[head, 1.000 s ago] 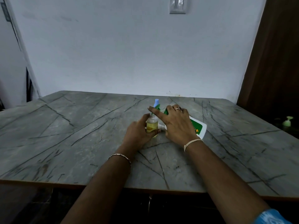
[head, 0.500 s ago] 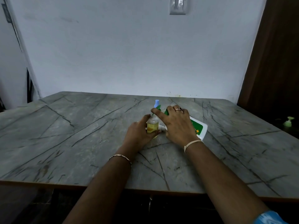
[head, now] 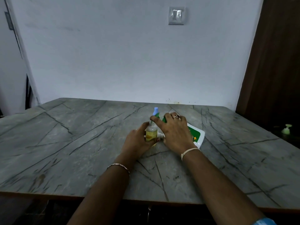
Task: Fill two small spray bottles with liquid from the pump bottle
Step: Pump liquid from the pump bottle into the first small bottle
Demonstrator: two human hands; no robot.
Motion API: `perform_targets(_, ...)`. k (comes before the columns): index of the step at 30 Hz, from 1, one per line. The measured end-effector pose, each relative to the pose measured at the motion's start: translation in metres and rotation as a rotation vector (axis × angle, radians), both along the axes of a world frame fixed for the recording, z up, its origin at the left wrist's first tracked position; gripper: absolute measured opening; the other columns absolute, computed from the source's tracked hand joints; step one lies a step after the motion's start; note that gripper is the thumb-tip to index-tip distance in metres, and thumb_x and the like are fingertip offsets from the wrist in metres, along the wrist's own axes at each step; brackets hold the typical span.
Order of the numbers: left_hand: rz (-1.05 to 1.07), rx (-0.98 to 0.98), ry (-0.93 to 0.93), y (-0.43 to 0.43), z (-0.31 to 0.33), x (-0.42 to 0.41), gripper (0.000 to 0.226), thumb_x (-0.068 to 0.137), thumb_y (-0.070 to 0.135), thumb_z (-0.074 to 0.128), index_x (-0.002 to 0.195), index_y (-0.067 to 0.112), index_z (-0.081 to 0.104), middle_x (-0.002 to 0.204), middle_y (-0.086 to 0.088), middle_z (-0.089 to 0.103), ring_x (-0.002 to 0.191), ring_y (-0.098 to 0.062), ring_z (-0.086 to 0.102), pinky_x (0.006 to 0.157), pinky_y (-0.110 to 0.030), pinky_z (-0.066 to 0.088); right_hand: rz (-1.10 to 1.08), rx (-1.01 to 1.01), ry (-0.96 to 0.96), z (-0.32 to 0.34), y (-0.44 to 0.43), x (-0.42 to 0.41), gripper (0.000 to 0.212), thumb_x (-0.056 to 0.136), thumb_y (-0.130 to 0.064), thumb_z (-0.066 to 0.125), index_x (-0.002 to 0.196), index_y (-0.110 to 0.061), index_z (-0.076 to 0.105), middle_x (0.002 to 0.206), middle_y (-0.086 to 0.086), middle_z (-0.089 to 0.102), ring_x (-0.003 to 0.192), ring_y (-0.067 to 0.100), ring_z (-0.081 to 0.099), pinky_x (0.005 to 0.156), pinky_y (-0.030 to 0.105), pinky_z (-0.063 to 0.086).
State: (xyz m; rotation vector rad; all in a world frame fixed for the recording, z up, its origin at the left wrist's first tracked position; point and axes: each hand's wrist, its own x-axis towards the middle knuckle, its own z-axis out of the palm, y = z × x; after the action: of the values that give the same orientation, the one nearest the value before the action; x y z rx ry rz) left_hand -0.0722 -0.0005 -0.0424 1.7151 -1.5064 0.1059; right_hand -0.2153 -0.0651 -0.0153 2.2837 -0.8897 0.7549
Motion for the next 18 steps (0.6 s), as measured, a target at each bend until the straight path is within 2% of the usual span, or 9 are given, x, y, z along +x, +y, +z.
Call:
perform_targets(6, -0.018, 0.011, 0.003, -0.0016, -0.0009, 0.002, 0.076, 0.075, 0.05, 0.072, 0.139, 0.025, 0.039, 0.117, -0.003, 0.067, 0.1, -0.018, 0.065, 0.088, -0.031, 0.052, -0.015, 0.037, 0.031, 0.0017, 0.0011, -0.0033, 0.08, 0.073, -0.027, 0.073, 0.14, -0.036, 0.03, 0.109, 0.009, 0.057, 0.105, 0.03, 0.053, 0.084, 0.045, 0.042)
perform_targets(11, -0.018, 0.0, -0.005, -0.002, -0.0017, 0.0027, 0.077, 0.075, 0.052, 0.071, 0.139, 0.024, 0.039, 0.117, -0.004, 0.067, 0.101, -0.018, 0.065, 0.086, -0.031, 0.052, 0.024, 0.12, -0.029, 0.0068, 0.0039, 0.0025, 0.069, 0.075, -0.025, 0.069, 0.136, -0.031, 0.036, 0.113, 0.01, 0.056, 0.109, 0.031, 0.05, 0.087, 0.045, 0.041)
perform_targets(18, -0.001, -0.008, -0.025, -0.0041, -0.0036, 0.0033, 0.077, 0.074, 0.051, 0.072, 0.139, 0.025, 0.039, 0.116, -0.003, 0.068, 0.1, -0.018, 0.066, 0.085, -0.029, 0.051, 0.022, 0.07, -0.001, 0.0007, -0.0001, -0.0033, 0.077, 0.076, -0.029, 0.072, 0.141, -0.036, 0.031, 0.113, 0.009, 0.057, 0.109, 0.03, 0.051, 0.088, 0.046, 0.041)
